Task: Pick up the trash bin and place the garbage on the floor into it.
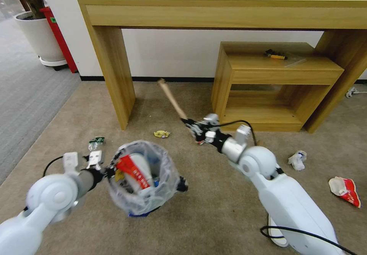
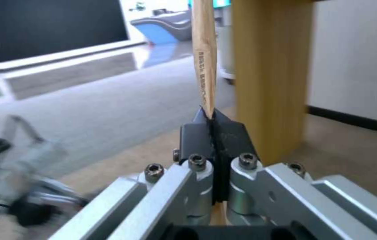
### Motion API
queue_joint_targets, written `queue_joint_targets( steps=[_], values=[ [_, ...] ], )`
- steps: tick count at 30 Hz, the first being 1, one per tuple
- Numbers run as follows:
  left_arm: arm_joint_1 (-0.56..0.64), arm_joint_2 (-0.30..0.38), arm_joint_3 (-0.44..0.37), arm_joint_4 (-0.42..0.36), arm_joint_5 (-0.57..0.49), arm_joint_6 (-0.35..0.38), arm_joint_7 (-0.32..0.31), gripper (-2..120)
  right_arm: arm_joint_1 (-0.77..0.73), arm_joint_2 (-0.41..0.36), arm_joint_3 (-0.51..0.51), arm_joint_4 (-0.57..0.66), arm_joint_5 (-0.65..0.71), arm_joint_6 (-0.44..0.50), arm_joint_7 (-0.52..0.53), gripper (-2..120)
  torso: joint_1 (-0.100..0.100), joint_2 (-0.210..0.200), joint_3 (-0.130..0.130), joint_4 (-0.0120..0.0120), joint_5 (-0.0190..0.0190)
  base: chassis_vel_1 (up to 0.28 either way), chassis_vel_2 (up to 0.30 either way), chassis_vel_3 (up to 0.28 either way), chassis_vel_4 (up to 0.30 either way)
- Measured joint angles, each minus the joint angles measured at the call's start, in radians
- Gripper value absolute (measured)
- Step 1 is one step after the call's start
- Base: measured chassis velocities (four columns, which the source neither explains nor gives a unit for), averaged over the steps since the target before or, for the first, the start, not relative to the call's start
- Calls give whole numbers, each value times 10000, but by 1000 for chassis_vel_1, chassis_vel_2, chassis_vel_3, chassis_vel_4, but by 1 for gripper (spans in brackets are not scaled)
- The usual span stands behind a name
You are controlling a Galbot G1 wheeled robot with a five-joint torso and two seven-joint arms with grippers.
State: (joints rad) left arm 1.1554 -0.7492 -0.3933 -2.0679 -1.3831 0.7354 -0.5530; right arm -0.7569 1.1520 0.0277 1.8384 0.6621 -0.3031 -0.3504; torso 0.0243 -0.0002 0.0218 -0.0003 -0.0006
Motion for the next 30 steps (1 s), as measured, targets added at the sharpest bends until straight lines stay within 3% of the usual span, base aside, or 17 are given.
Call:
queue_joint_targets(
  steps=[8, 18, 23, 24, 30],
  values=[
    [-997, -71, 806, -18, -1175, 0, -865, 0, 113, 450, -806, -127, -201, -50, 129, 0, 0, 0, 0, 1, 2, 0, 0, 0, 0],
    [-1017, 72, 755, -146, -1283, 0, -900, 0, -434, 466, -1129, -369, -748, 29, 222, 0, -1, 1, -1, 2, 3, 0, 0, 0, 0],
    [-1013, 122, 683, -160, -1255, 0, -861, 0, -678, 363, -1129, -249, -822, 26, 273, 13, -1, 1, -1, 1, 3, 0, 0, 0, 0],
    [-1002, 153, 638, -162, -1180, 0, -832, 0, -786, 306, -1115, -153, -832, 27, 340, 21, -1, 2, -1, 1, 3, 0, 0, 0, 0],
    [-821, 275, 436, -153, -563, 0, -412, 0, -927, 238, -1050, 28, -843, 27, 466, 41, -2, 1, -1, 2, 2, 0, 0, 0, 0]
  ],
)
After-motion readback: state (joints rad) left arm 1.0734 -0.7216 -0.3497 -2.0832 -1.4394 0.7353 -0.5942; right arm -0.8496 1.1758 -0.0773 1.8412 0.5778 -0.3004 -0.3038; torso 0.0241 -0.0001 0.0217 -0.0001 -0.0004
